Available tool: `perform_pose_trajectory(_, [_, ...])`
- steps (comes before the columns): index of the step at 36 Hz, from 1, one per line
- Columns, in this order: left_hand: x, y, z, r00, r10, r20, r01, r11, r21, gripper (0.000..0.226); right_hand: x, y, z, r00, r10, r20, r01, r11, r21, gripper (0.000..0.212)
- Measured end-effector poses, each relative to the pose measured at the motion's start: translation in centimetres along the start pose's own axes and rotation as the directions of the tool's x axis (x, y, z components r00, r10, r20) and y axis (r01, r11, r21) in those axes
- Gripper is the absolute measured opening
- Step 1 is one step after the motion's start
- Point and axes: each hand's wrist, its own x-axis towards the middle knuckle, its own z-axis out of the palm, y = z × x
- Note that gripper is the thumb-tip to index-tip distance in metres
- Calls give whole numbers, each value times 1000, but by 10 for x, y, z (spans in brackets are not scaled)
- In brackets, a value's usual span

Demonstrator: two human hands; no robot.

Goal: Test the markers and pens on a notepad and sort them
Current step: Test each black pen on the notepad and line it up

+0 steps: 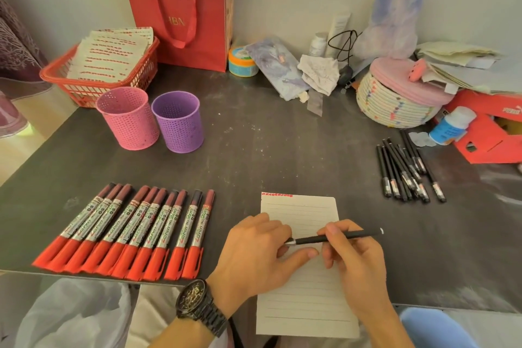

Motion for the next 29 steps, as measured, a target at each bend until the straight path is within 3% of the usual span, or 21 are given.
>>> perform_pose_trajectory(4, [1, -1, 1, 999, -46, 14, 46, 999, -26, 41, 6, -6, -9, 970, 190, -154, -131, 935, 329, 21])
perform_pose_trajectory(6, [0, -1, 0, 996, -64, 67, 67, 997, -45, 37, 10, -10, -14, 959, 241, -145, -154, 880, 449, 21])
perform_pose_trajectory(9, [0, -1, 1, 983, -97, 154, 105, 993, -47, 33, 20, -18, -18, 969, 226, -98, -153, 864, 480, 33])
perform_pose_trajectory(13, [-1, -4, 5, 960, -137, 243, 156, 986, -63, 38, 41, -28, -10, 975, 203, -86, -166, 932, 321, 18])
perform_pose_trajectory(17, [-1, -4, 7, 962, -128, 243, 142, 989, -44, 41, 66, -23, 1, 987, 96, -132, -94, 995, 17, 24])
perform_pose_trajectory(25, [0, -3, 4, 976, -123, 179, 133, 990, -48, 35, 94, -3, 17, 994, -7, -108, -31, 938, -346, 33])
perform_pose_trajectory(29, [3, -4, 4, 974, -130, 185, 143, 988, -58, 37, 94, 9, 17, 989, -54, -139, -12, 903, -430, 37])
